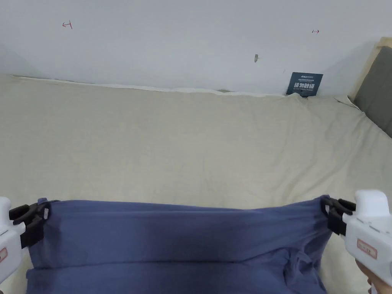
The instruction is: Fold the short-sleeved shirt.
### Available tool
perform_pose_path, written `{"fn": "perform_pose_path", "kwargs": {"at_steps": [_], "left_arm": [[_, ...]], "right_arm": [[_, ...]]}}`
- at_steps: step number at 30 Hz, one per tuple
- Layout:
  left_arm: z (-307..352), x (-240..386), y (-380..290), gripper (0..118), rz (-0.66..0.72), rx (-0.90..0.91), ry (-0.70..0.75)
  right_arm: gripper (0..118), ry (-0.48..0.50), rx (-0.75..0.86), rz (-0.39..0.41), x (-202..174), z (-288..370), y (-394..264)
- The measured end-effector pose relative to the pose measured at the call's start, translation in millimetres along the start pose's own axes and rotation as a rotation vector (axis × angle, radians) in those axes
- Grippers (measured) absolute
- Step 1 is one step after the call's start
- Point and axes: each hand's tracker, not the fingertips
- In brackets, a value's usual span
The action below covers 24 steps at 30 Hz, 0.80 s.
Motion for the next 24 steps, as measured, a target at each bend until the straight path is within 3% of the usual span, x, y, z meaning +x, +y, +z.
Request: {"fn": "perform_pose_path", "kwargs": {"at_steps": [5,10,15,16,17,18,19,22,24], "left_arm": [[40,1,-46,5,0.027,-0.033,0.017],[57,4,-102,5,0.014,-0.123,0.053],[47,5,-142,8,0.033,-0.143,0.07],[44,5,-145,20,-0.019,-0.145,0.121],[43,6,-146,50,-0.025,-0.133,0.149],[41,6,-145,107,-0.036,-0.135,0.153],[40,6,-141,118,-0.045,-0.157,0.151],[62,21,-128,118,-0.069,-0.086,0.125],[94,31,-112,118,-0.083,-0.007,0.117]], "right_arm": [[0,0.016,-0.003,-0.005,-14,50,-63],[0,0.029,-0.099,0.01,-21,55,-105],[3,0.024,-0.209,0.096,-28,44,-140],[15,0.019,-0.225,0.104,-28,42,-142],[46,-0.003,-0.245,0.134,-30,40,-144],[94,-0.043,-0.269,0.168,-33,41,-141],[114,-0.068,-0.279,0.181,-36,45,-137],[117,-0.049,-0.078,0.108,-48,84,-99],[117,-0.095,0.057,0.098,-67,117,-64]]}}
